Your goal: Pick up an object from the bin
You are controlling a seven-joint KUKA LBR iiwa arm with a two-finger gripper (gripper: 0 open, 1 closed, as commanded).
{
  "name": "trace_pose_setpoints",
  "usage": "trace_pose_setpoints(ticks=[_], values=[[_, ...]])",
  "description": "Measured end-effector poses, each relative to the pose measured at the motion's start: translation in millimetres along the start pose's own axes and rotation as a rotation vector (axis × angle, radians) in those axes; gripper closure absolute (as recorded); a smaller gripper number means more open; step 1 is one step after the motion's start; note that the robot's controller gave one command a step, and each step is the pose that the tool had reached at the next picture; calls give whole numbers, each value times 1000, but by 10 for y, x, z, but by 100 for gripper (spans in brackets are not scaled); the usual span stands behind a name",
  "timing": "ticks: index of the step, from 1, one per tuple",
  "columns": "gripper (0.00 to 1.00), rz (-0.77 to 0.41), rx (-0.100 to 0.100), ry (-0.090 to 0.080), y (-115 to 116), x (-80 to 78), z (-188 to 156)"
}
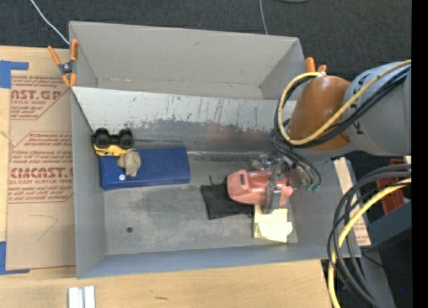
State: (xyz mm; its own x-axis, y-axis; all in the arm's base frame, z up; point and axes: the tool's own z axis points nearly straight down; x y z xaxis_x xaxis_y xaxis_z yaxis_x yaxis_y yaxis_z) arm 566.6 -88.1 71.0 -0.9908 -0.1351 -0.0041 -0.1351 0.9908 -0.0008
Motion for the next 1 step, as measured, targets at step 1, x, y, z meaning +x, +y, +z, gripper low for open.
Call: trace_pose_setpoints(ticks=[1], values=[[100, 0, 0, 0, 0, 0, 0]])
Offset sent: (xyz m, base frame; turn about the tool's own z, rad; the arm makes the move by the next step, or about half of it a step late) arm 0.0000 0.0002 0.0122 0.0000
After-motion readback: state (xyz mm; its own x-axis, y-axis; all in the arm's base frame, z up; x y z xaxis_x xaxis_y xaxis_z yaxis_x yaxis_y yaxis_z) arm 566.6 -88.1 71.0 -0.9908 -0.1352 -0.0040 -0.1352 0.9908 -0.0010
